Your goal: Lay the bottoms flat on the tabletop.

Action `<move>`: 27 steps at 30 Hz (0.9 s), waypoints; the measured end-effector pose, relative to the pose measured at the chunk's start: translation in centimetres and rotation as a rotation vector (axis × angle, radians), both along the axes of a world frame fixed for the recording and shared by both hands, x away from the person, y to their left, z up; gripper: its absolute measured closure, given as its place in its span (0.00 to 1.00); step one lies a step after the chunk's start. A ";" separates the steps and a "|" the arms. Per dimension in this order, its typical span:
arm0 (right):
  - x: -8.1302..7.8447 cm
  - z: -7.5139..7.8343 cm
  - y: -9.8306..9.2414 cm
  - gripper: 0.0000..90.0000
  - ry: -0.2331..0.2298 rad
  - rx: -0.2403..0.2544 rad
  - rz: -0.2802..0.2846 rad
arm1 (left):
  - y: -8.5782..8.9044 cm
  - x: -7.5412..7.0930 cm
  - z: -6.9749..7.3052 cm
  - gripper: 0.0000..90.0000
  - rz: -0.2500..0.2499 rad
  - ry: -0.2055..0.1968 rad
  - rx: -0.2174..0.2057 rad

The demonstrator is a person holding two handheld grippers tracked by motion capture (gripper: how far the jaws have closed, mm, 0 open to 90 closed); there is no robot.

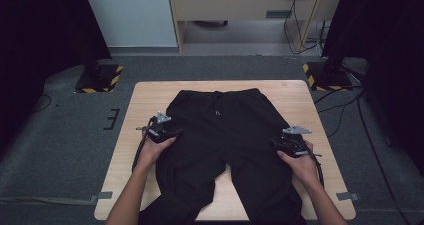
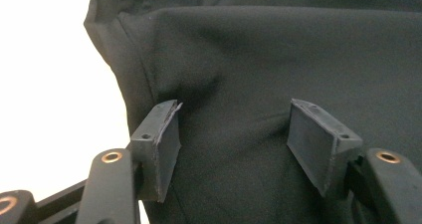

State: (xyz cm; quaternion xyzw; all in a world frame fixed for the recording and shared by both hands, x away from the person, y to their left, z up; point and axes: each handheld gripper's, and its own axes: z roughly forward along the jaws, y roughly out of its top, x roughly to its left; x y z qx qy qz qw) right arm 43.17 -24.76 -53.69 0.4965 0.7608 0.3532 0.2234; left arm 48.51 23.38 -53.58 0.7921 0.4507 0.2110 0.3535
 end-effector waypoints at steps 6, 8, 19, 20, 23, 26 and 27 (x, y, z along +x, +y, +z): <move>-0.1 0.6 0.2 0.46 0.004 0.013 0.004 | -0.1 -2.0 0.9 0.36 0.010 0.005 0.011; -0.6 1.2 0.4 0.48 -0.019 0.028 0.023 | 0.2 -3.9 1.7 0.37 -0.008 -0.016 0.006; -5.3 3.0 -0.1 0.68 -0.042 0.045 0.100 | 1.6 -14.6 4.5 0.39 -0.073 -0.063 -0.056; -5.9 3.0 -0.2 0.68 -0.038 0.055 0.096 | 1.7 -15.7 4.6 0.39 -0.084 -0.062 -0.051; -7.4 3.2 -0.5 0.67 -0.045 0.057 0.097 | 2.0 -18.7 4.7 0.39 -0.097 -0.071 -0.069; -8.7 3.3 -0.6 0.66 -0.047 0.058 0.091 | 2.3 -21.3 4.5 0.41 -0.098 -0.077 -0.082; -9.0 3.3 -0.7 0.66 -0.049 0.058 0.089 | 2.3 -22.5 4.2 0.41 -0.102 -0.074 -0.081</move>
